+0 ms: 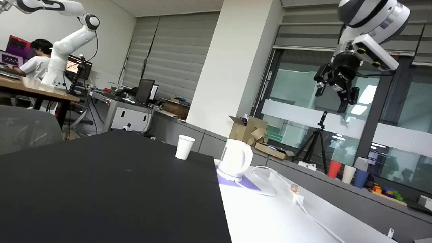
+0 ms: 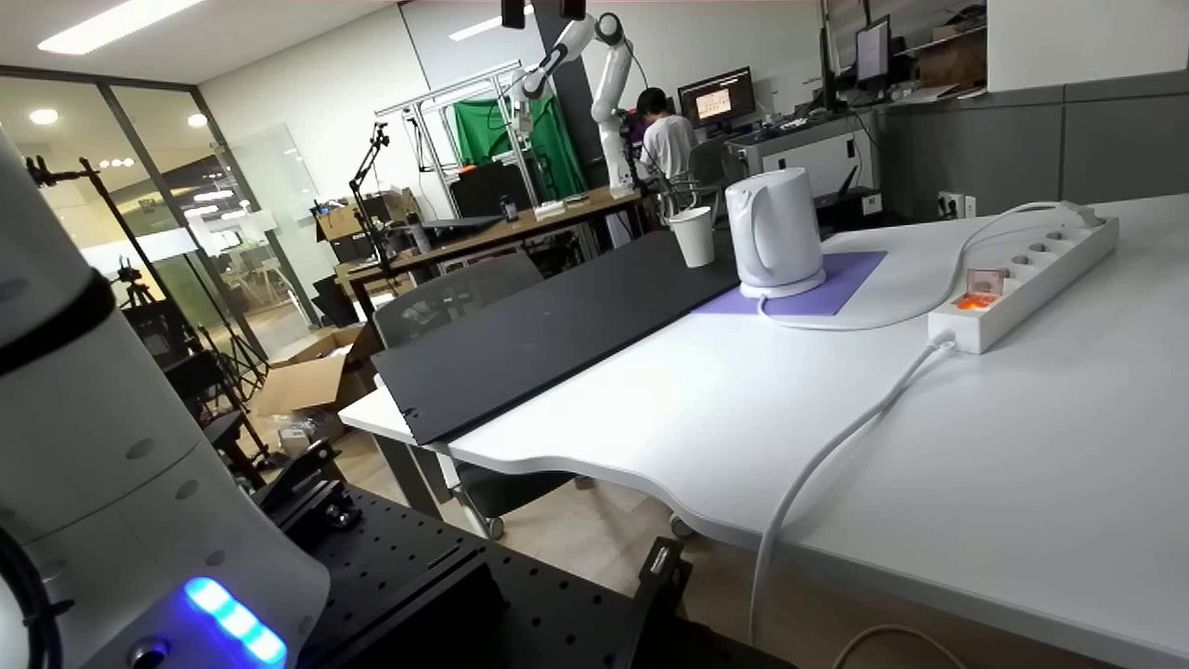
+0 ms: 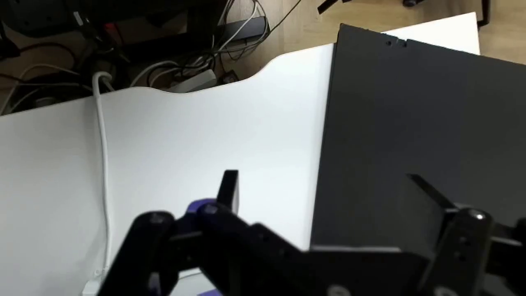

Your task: Turn off the first switch on the extension cord

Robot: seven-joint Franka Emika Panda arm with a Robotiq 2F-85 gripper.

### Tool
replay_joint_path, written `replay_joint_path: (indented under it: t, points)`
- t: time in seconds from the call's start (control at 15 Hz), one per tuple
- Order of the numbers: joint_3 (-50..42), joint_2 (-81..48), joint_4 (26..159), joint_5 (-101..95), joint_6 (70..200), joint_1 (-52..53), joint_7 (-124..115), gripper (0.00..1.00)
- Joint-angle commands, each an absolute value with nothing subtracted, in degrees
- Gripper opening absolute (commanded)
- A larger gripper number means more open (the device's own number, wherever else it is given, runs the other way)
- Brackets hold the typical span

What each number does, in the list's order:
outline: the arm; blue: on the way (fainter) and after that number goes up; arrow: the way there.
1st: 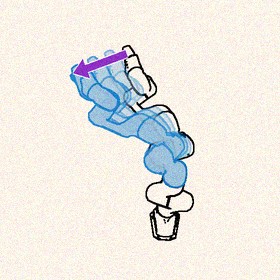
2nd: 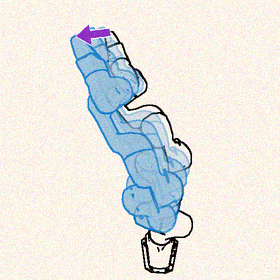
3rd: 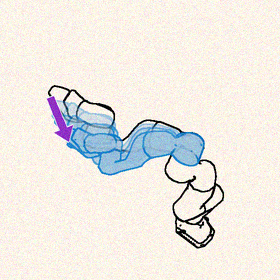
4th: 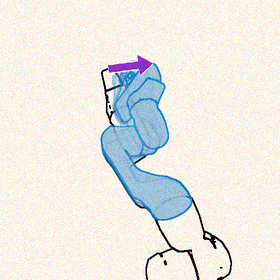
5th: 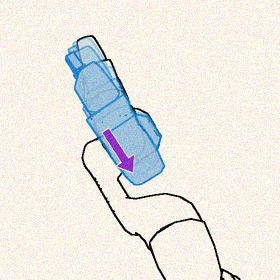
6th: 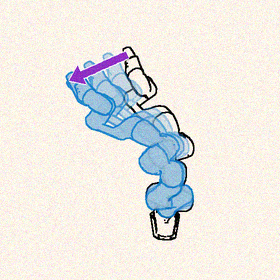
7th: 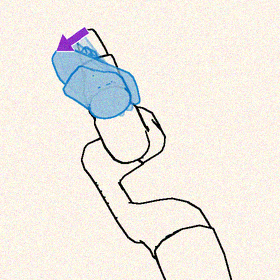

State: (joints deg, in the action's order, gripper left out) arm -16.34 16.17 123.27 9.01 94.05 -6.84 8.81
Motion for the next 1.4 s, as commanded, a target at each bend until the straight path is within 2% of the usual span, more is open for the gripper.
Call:
replay_joint_path:
  t: [0.0, 0.07, 0.13, 0.53, 0.8, 0.87, 1.33]
  points:
    - [-16.39, 13.65, 123.71, 11.29, 101.82, -8.85, 10.86, 1.00]
    - [-16.71, 12.18, 123.73, 12.39, 105.32, -9.21, 11.15, 0.75]
    - [-17.09, 9.98, 123.76, 13.90, 109.77, -9.55, 11.94, 0.74]
    - [-15.99, -6.38, 120.94, 19.41, 133.37, -11.30, 16.23, 0.31]
    - [-15.01, -15.99, 114.29, 16.24, 138.06, -14.08, 14.47, 0.05]
    - [-15.05, -18.22, 112.22, 14.90, 138.12, -14.72, 13.54, 0.00]
    - [-16.50, -33.33, 93.23, 5.25, 128.38, -19.61, 5.82, 0.00]
